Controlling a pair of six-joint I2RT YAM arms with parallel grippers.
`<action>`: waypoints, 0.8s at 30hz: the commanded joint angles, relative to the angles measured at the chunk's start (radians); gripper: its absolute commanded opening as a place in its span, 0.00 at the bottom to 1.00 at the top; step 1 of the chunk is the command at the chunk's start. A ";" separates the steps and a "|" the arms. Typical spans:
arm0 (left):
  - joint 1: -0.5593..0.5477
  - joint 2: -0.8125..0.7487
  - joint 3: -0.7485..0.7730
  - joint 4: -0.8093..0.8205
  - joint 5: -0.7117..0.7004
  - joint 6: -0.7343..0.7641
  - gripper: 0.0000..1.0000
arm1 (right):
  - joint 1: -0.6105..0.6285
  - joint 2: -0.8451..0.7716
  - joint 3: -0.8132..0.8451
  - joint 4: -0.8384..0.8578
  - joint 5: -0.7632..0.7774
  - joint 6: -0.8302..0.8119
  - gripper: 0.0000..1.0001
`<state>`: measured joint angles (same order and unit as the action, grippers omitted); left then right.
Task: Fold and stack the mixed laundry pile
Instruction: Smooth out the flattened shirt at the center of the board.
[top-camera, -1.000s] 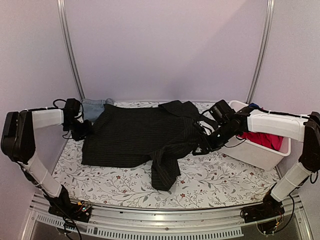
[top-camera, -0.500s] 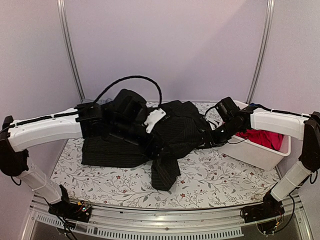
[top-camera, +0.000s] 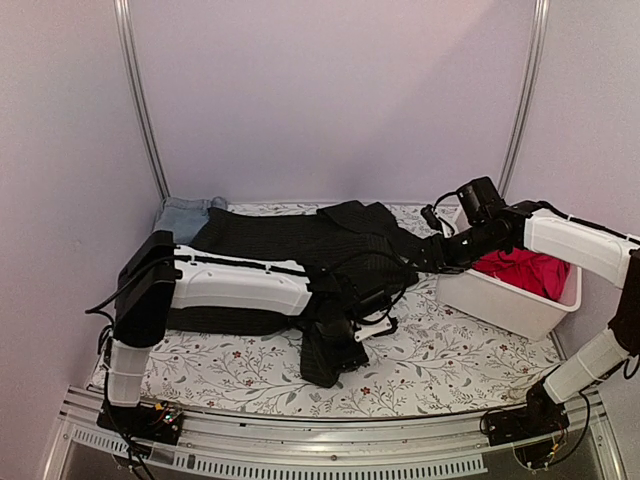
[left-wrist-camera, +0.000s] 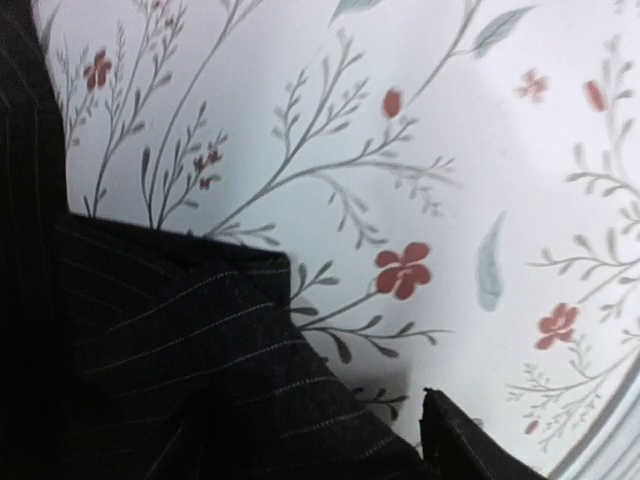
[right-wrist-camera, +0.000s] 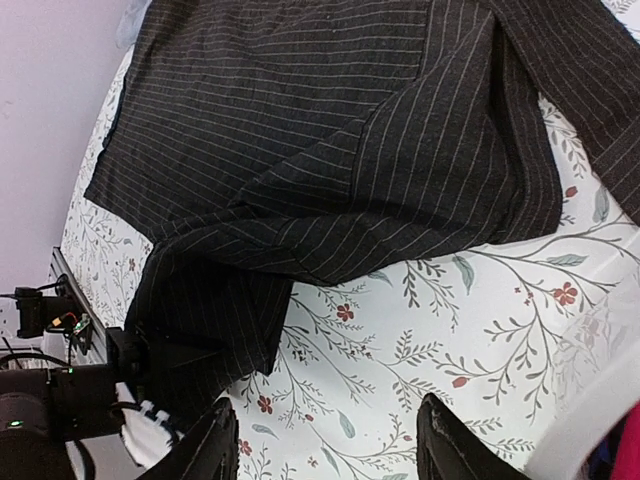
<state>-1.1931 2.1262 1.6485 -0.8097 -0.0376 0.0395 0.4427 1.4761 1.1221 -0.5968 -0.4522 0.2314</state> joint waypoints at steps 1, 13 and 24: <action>0.007 0.039 -0.021 -0.091 -0.189 0.008 0.61 | -0.033 -0.065 -0.033 0.012 0.025 0.025 0.60; 0.017 -0.269 0.154 0.175 0.450 0.158 0.00 | -0.033 -0.036 0.060 0.053 -0.078 -0.042 0.60; 0.058 -0.306 0.117 0.272 0.633 0.259 0.41 | -0.029 0.081 0.189 0.080 -0.182 -0.110 0.59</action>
<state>-1.1702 1.8046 1.8324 -0.5507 0.5346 0.2592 0.4118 1.5227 1.2816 -0.5190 -0.5701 0.1619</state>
